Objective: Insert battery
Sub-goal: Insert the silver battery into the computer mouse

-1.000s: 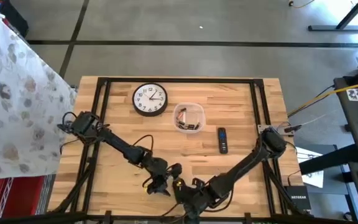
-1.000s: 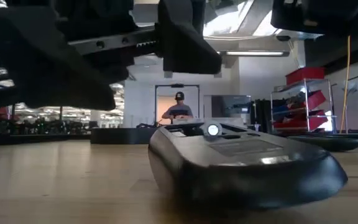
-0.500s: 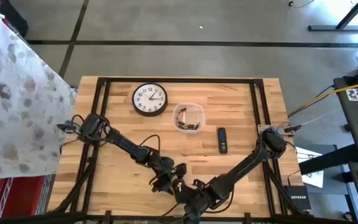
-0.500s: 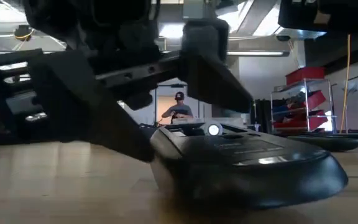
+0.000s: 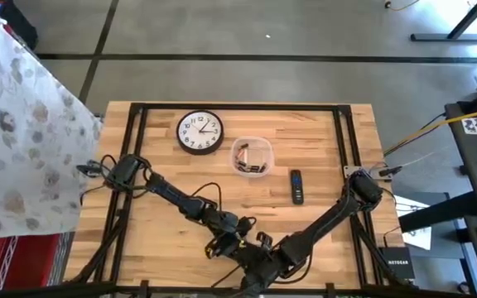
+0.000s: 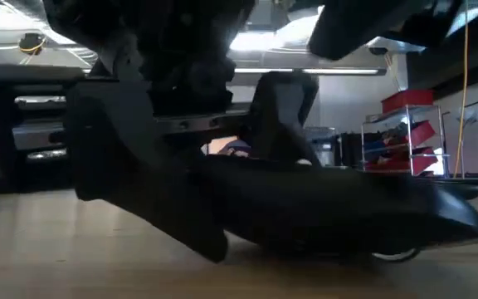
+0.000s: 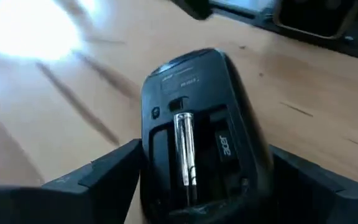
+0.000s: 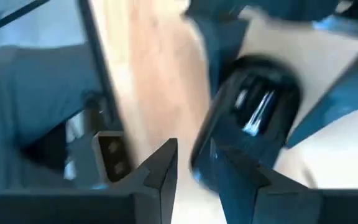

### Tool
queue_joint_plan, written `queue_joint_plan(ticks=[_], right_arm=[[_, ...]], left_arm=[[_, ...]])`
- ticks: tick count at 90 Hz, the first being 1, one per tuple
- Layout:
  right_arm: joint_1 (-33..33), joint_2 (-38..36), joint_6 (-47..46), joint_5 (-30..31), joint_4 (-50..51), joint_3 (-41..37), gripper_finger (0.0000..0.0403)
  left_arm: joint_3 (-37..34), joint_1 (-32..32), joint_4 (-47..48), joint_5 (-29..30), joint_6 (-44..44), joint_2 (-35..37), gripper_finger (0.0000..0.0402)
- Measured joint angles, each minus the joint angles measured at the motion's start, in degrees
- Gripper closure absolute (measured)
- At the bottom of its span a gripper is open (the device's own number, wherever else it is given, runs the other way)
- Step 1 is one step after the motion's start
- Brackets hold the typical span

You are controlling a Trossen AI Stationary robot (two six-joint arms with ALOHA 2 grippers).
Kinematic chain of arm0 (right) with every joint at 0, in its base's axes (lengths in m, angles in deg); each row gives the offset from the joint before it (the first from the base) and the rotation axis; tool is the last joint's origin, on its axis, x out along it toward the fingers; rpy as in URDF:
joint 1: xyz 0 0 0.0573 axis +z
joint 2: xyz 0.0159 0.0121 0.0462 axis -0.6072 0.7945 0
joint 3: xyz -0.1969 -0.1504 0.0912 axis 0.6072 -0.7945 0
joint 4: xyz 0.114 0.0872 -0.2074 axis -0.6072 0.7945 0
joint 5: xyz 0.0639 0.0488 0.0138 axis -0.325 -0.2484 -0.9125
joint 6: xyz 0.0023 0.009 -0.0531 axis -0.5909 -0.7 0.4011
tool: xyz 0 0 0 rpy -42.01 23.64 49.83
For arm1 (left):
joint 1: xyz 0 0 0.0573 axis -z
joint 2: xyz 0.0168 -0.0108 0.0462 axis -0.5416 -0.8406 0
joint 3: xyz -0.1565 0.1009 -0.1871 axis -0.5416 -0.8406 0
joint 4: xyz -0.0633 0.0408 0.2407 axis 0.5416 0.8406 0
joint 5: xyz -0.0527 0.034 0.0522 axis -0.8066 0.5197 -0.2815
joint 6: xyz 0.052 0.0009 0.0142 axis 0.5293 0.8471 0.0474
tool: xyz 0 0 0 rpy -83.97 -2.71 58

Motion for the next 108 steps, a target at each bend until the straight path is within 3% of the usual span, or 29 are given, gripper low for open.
queue_joint_plan(ticks=[22, 40, 53, 96, 108], right_arm=[[-0.12, 0.00, -0.92, 5.82, 4.93, -0.45, 0.0282], [-0.93, 0.07, -2.80, 3.84, 0.87, -6.10, 0.0249], [-1.46, 0.07, -3.38, 3.16, -5.42, -9.05, 0.0246], [-1.90, -0.02, -7.27, 6.40, -5.60, -9.99, 0.0247], [-2.40, -0.02, -7.40, 4.88, -5.39, -9.98, 0.0247]], left_arm=[[0.00, 0.07, -0.13, 2.12, -6.44, 0.00, 0.0125], [0.00, 0.28, -0.09, 3.65, -7.30, 0.02, 0.0126], [0.00, 1.38, 0.32, 7.02, -6.33, 0.02, 0.0126], [-0.04, 3.67, -0.02, 10.86, -5.36, 0.09, 0.0126], [-0.04, 3.67, -0.04, 10.86, -5.36, 0.09, 0.0126]])
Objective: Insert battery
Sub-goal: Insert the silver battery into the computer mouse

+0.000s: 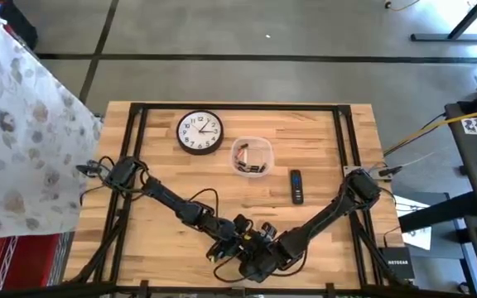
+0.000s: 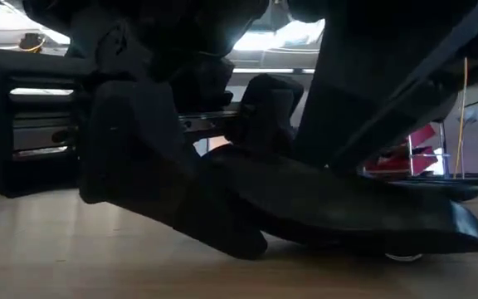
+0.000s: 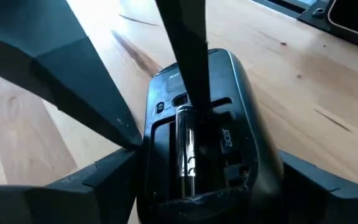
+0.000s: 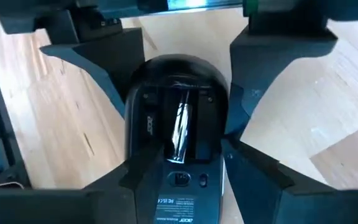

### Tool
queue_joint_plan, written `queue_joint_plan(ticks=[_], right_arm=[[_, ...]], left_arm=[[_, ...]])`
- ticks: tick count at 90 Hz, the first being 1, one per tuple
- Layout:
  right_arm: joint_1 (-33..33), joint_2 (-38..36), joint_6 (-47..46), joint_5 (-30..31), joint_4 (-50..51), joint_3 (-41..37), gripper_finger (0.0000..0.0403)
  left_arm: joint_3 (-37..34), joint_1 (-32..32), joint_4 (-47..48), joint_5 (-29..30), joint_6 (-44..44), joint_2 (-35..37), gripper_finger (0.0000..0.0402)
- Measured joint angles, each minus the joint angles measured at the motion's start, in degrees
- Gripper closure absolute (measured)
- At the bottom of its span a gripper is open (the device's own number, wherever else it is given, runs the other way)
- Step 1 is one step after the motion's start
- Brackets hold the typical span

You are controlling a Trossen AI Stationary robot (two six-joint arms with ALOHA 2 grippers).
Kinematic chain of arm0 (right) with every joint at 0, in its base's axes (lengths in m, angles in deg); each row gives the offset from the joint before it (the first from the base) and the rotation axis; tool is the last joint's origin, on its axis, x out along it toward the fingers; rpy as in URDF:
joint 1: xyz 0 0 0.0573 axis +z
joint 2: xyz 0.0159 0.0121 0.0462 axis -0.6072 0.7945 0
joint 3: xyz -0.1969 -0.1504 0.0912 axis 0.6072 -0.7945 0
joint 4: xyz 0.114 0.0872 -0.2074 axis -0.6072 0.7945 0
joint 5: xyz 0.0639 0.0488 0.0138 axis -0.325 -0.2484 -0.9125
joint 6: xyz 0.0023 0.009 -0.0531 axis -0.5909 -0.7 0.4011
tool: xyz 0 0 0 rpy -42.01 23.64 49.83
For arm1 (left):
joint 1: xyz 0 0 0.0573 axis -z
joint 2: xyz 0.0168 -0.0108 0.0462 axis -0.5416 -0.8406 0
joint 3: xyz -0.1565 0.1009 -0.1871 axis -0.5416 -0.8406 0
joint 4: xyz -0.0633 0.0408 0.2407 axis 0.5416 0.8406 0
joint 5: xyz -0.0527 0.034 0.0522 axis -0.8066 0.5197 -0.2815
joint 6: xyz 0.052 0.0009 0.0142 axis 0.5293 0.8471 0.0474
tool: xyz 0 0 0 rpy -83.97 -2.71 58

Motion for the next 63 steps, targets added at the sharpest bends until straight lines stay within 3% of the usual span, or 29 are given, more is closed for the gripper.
queue_joint_plan(ticks=[14, 39, 63], right_arm=[[-0.26, 0.00, -0.20, -0.71, 0.80, 0.01, 0.0273], [-0.35, 0.00, 1.77, -1.23, 1.31, 0.05, 0.0392], [-0.31, 0.04, 6.03, -3.81, 2.16, 1.66, 0.0390]], left_arm=[[-0.01, 0.02, 0.00, 0.00, -0.06, 0.00, 0.0126], [-0.02, 0.11, -0.07, 0.08, 0.33, 0.00, 0.0126], [-0.02, 0.15, -0.12, 0.67, 0.58, -0.02, 0.0126]])
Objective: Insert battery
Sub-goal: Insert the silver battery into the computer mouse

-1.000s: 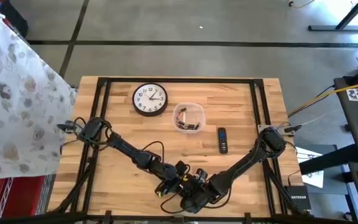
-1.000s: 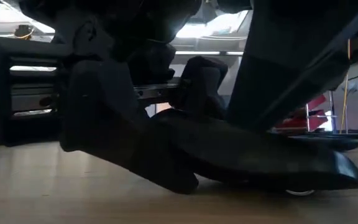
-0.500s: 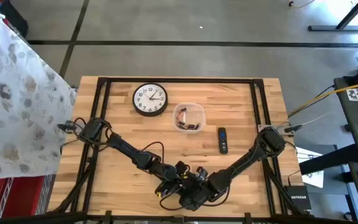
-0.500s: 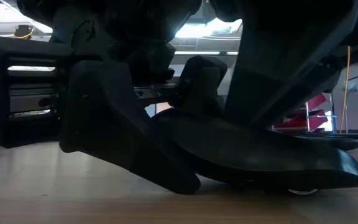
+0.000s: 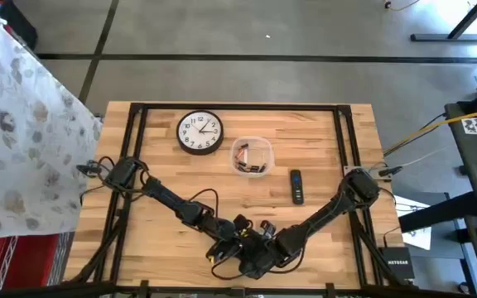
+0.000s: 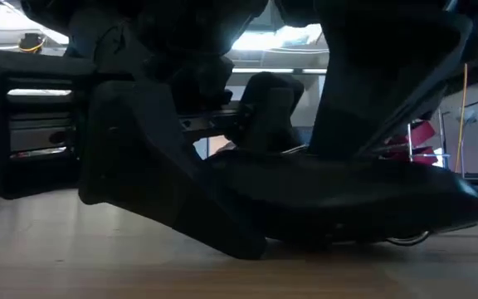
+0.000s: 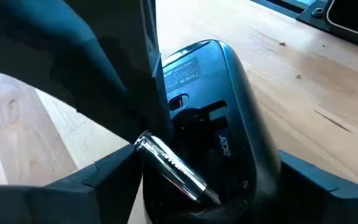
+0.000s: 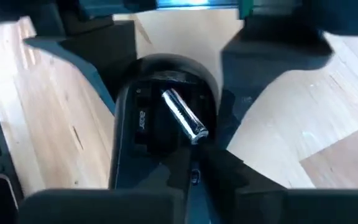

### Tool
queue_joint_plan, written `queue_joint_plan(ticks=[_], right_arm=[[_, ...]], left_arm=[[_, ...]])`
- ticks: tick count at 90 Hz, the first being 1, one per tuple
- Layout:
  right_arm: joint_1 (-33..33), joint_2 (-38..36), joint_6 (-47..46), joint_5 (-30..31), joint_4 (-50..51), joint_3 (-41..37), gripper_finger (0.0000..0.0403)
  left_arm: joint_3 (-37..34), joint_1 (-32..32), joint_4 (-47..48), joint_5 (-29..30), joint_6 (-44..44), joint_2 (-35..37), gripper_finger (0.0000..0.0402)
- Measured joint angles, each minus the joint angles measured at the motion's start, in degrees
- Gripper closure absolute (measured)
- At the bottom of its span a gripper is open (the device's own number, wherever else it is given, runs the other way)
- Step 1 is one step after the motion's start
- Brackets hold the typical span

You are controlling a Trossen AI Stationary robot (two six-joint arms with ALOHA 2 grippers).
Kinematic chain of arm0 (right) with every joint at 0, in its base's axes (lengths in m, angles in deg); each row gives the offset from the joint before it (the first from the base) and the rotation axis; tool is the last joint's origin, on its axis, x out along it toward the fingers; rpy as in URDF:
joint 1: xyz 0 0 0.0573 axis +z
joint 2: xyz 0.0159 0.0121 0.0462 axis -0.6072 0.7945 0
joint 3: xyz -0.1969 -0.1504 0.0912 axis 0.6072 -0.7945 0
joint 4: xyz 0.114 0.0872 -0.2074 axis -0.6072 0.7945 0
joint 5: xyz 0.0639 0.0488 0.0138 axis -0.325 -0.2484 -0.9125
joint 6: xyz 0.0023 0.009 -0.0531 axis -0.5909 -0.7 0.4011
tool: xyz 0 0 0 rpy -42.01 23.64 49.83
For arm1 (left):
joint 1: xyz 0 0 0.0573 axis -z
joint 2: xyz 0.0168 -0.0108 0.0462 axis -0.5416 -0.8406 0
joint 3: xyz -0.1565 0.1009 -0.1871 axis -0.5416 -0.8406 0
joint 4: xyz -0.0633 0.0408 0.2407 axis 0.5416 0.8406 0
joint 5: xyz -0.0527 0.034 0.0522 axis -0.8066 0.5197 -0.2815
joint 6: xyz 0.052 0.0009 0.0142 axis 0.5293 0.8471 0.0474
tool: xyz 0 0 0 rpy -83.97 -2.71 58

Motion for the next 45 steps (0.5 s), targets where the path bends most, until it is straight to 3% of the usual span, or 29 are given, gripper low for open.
queue_joint_plan(ticks=[15, 45], right_arm=[[0.03, 0.00, 5.01, -3.31, 0.71, 1.08, 0.0370], [0.07, 0.00, 5.87, -2.65, 0.68, 1.13, 0.0249]], left_arm=[[0.00, 0.00, -0.06, 0.16, -0.23, -0.02, 0.0126], [0.00, -0.02, 0.04, 0.18, -0.45, -0.02, 0.0126]])
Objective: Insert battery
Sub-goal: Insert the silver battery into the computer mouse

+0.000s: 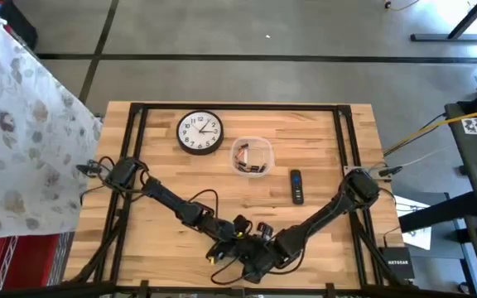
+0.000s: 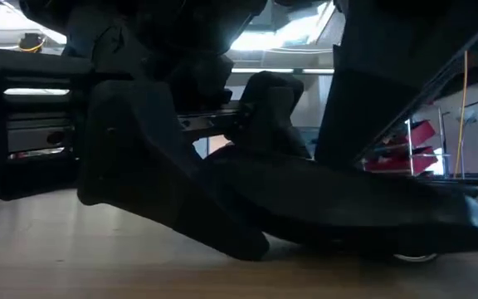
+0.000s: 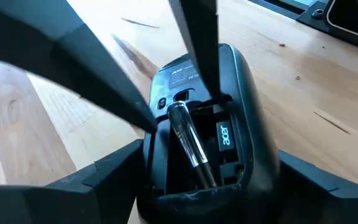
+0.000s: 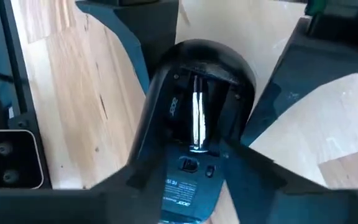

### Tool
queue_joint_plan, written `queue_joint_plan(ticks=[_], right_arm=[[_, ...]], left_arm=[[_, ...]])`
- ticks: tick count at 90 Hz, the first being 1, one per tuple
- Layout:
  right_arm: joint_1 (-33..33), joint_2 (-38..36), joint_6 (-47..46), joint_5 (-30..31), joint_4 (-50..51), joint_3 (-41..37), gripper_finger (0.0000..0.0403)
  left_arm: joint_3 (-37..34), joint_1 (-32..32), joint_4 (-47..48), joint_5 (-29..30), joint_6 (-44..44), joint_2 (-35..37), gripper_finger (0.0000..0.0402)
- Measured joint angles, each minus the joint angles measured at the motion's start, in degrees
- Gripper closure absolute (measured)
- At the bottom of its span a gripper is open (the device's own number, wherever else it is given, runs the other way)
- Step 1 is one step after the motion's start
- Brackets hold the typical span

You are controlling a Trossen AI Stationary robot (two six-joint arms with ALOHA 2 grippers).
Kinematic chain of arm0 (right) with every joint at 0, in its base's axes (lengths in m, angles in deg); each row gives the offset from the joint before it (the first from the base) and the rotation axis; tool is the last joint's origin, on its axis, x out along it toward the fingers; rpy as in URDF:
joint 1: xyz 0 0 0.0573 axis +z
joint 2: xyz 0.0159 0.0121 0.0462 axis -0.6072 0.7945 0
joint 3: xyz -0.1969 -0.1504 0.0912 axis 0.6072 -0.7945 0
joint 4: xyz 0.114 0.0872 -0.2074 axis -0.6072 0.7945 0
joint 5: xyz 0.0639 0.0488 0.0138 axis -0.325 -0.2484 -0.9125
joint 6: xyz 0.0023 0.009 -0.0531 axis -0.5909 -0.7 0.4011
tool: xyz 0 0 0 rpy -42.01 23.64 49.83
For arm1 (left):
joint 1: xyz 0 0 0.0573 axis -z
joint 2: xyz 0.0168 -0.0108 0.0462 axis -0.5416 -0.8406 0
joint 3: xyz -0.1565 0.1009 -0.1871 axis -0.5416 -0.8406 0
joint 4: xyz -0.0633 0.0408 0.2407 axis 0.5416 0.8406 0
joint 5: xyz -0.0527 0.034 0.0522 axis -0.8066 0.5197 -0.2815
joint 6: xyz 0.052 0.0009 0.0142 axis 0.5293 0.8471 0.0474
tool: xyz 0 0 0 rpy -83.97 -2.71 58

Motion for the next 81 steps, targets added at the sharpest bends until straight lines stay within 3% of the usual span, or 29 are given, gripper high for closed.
queue_joint_plan(ticks=[19, 48, 81], right_arm=[[-0.64, 0.00, 0.04, 0.00, -0.07, 0.00, 0.0264], [-1.11, 0.00, 0.63, -2.03, -0.55, 0.11, 0.0393], [-1.07, 0.00, 2.52, -4.07, -4.02, 0.11, 0.0393]], left_arm=[[0.00, 0.00, 0.04, 0.03, 0.06, 0.00, 0.0126], [0.00, 0.00, 0.11, 1.12, -0.51, 0.00, 0.0126], [-0.02, 0.00, 0.20, 3.69, -2.88, 0.00, 0.0126]])
